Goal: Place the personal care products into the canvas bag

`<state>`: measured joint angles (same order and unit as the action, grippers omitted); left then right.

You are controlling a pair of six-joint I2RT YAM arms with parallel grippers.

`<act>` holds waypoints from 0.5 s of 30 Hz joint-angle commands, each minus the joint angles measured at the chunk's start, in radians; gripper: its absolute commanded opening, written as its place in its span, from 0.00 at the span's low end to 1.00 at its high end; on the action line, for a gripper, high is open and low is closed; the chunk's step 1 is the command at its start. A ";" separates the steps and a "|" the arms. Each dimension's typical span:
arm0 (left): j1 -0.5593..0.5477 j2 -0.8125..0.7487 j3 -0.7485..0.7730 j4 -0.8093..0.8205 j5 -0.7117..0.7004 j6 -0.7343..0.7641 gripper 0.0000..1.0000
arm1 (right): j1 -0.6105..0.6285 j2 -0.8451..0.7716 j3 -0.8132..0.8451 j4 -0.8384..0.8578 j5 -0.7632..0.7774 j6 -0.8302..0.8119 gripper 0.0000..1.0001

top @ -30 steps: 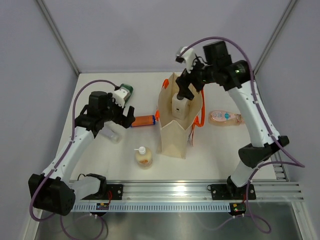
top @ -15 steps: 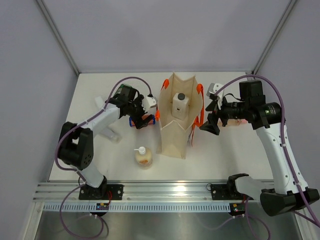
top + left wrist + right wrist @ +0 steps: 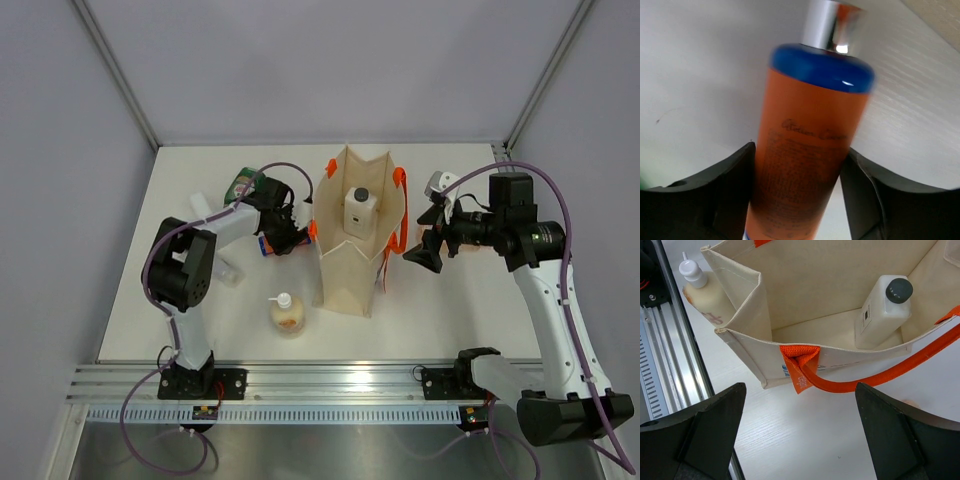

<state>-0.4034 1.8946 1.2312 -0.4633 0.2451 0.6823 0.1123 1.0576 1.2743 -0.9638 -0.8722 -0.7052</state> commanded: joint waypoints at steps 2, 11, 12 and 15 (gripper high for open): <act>-0.009 0.017 0.059 0.046 -0.127 -0.069 0.42 | -0.016 -0.039 -0.010 0.062 -0.048 0.038 0.99; 0.123 -0.219 0.157 0.014 -0.184 -0.449 0.00 | -0.028 -0.093 -0.016 0.072 -0.018 0.088 1.00; 0.138 -0.250 0.162 0.009 -0.179 -0.546 0.00 | -0.031 -0.102 -0.018 0.089 -0.008 0.104 0.99; 0.137 -0.394 0.157 0.017 -0.121 -0.720 0.00 | -0.045 -0.105 -0.020 0.126 0.044 0.176 0.99</act>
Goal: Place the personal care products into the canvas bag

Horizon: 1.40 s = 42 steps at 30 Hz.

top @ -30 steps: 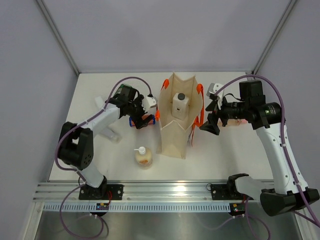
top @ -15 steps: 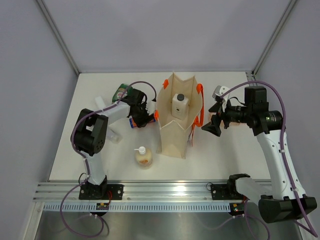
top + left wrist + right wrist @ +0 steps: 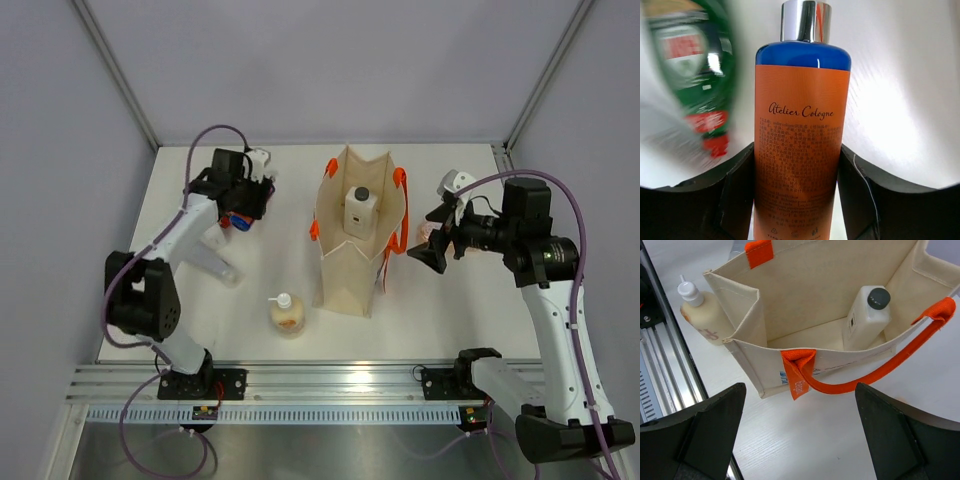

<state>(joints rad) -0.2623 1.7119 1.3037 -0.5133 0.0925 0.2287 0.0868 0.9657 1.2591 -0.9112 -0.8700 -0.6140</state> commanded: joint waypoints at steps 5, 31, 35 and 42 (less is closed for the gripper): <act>-0.066 -0.454 0.020 0.251 0.102 -0.477 0.00 | -0.065 -0.012 -0.012 0.112 0.071 0.163 1.00; -0.477 -0.069 0.151 0.412 0.222 -0.482 0.39 | -0.236 0.005 -0.009 0.057 0.098 0.301 0.99; -0.486 -0.081 0.102 0.438 0.231 -0.462 0.81 | -0.246 0.048 -0.009 0.058 0.111 0.316 1.00; -0.485 -0.106 0.091 0.460 0.213 -0.439 0.99 | -0.251 0.169 0.013 0.005 0.152 0.235 0.99</act>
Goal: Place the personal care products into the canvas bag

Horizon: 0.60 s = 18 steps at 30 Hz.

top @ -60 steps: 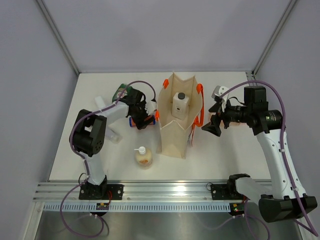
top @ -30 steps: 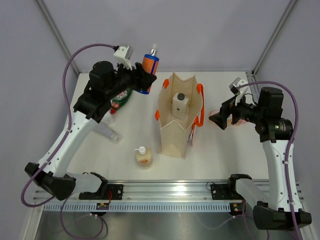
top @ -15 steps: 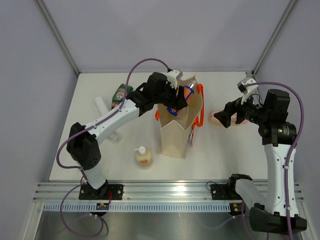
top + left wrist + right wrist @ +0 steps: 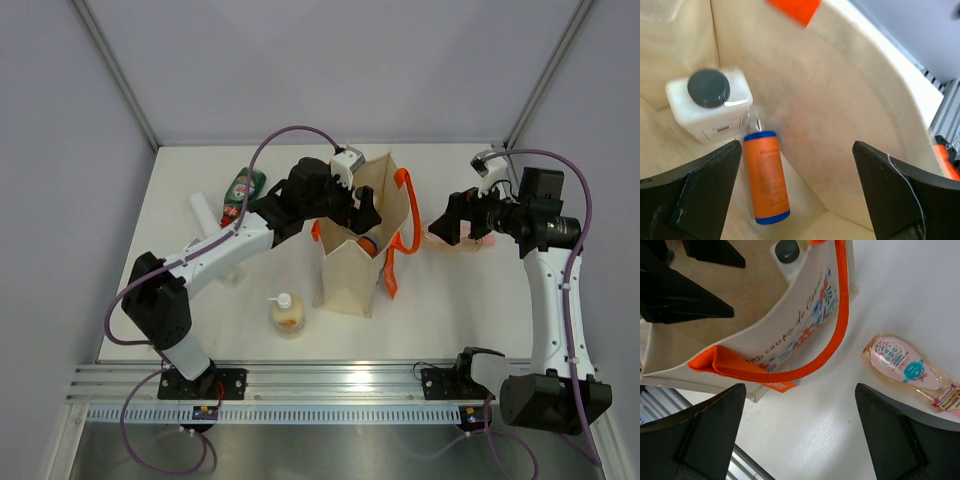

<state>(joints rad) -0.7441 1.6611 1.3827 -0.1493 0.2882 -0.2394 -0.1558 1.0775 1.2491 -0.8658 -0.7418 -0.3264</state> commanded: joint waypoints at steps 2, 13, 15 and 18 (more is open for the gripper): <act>-0.003 -0.058 0.035 0.085 0.012 0.037 0.99 | -0.008 0.076 0.021 -0.055 0.030 -0.153 0.99; 0.022 -0.300 0.043 -0.074 -0.124 0.186 0.99 | -0.007 0.323 0.076 -0.183 0.289 -0.873 0.99; 0.025 -0.412 -0.006 -0.087 -0.164 0.206 0.99 | -0.005 0.413 0.134 -0.203 0.318 -0.918 1.00; 0.025 -0.576 -0.167 -0.070 -0.202 0.198 0.99 | 0.024 0.530 0.213 -0.213 0.395 -0.932 1.00</act>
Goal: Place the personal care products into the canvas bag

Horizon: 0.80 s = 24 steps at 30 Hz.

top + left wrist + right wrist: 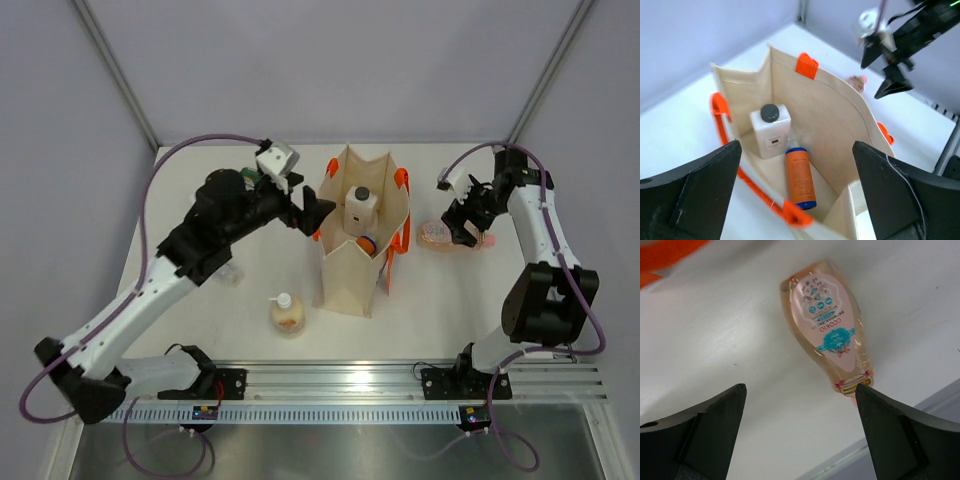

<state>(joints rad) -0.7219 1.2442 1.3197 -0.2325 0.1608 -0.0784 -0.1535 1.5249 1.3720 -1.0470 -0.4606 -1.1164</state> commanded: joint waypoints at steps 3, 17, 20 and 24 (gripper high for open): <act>0.004 -0.267 -0.256 0.018 -0.115 0.005 0.99 | 0.075 0.185 0.140 -0.013 0.230 -0.109 1.00; 0.006 -0.577 -0.527 -0.064 -0.187 -0.110 0.99 | 0.134 0.356 0.053 0.137 0.488 -0.261 1.00; 0.006 -0.580 -0.562 -0.054 -0.181 -0.142 0.99 | 0.134 0.396 0.081 0.140 0.479 -0.272 1.00; 0.006 -0.589 -0.583 -0.056 -0.175 -0.173 0.99 | 0.134 0.440 0.068 0.142 0.464 -0.306 0.99</act>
<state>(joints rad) -0.7193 0.6693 0.7475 -0.3244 -0.0013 -0.2092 -0.0196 1.9411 1.4265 -0.9146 -0.0170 -1.3563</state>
